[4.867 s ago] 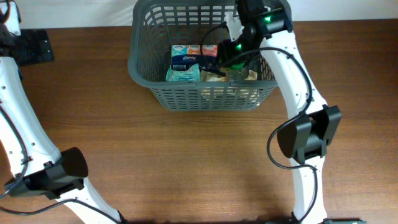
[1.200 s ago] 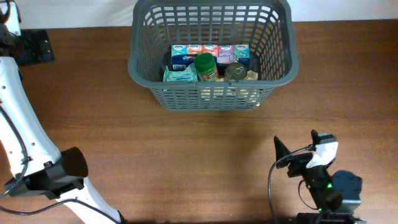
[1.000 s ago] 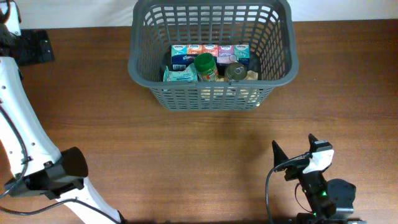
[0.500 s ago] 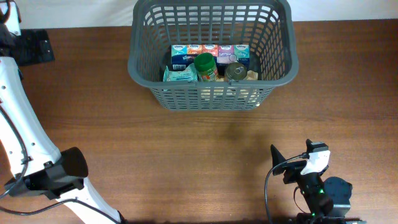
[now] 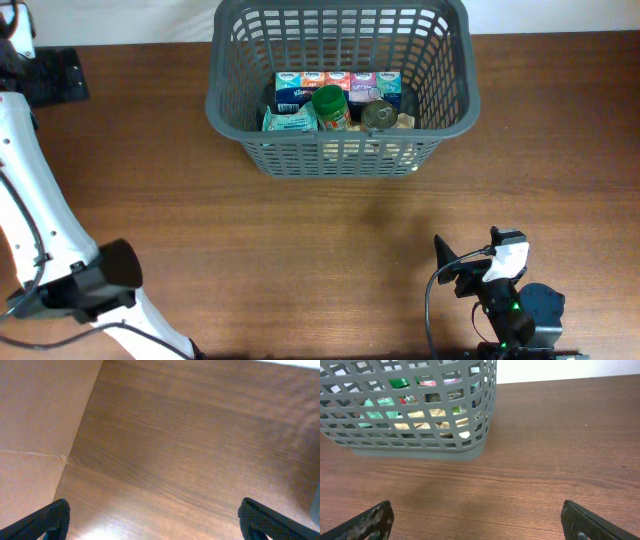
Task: Pack container
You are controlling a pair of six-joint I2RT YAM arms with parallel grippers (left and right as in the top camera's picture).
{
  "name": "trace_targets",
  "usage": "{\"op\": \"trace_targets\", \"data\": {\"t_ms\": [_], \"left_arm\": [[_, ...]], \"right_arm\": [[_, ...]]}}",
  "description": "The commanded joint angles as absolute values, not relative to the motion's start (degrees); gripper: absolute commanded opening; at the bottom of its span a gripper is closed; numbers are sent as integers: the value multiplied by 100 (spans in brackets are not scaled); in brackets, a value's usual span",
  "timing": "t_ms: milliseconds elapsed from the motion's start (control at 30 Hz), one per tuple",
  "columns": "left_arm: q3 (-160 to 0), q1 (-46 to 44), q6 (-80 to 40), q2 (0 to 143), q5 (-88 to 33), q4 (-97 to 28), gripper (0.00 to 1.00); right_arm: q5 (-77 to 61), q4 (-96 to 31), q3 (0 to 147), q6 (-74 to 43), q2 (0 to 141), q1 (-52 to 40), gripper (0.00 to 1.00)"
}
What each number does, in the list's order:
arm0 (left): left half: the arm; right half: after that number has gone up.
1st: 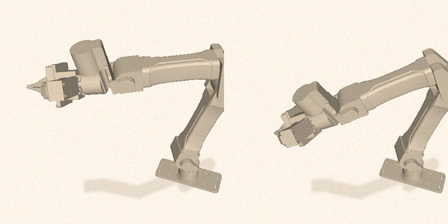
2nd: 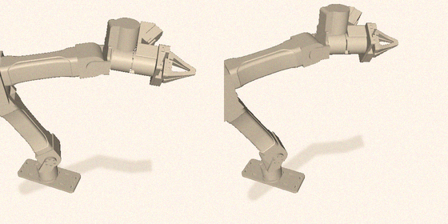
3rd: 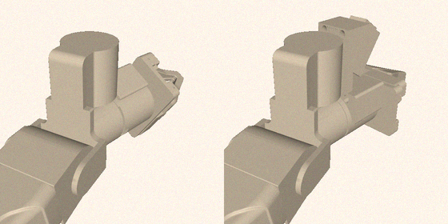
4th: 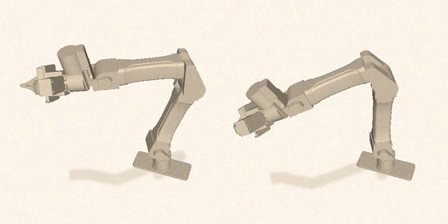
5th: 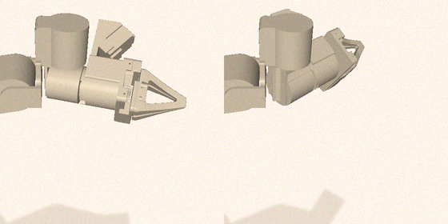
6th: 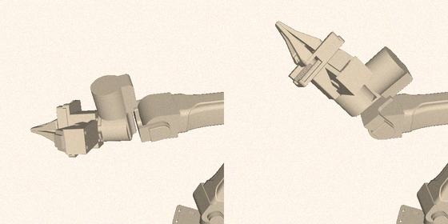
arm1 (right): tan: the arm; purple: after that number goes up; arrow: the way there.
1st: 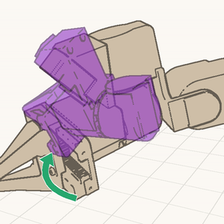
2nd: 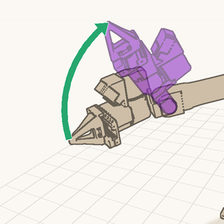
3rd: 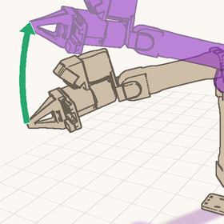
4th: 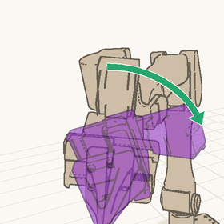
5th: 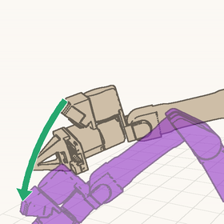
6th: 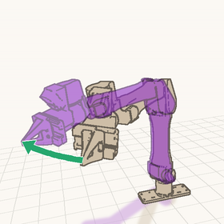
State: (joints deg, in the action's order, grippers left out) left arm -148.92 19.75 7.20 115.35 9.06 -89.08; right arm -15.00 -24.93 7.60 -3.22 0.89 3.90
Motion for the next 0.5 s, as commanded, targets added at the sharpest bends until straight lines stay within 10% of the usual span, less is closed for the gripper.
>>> {"op": "trace_targets", "data": {"t_ms": [0, 167, 467], "left_arm": [[-13712, 1514, 648, 10422, 884, -8919, 99], [-10840, 880, 650, 8517, 888, -8733, 99], [-5682, 534, 644, 4335, -904, -2860, 99]], "right_arm": [[-1433, -2515, 727, -346, 19, 333, 99], [-1433, -2517, 727, -346, 21, 333, 99], [-1433, -2517, 727, -346, 21, 333, 99]]}}
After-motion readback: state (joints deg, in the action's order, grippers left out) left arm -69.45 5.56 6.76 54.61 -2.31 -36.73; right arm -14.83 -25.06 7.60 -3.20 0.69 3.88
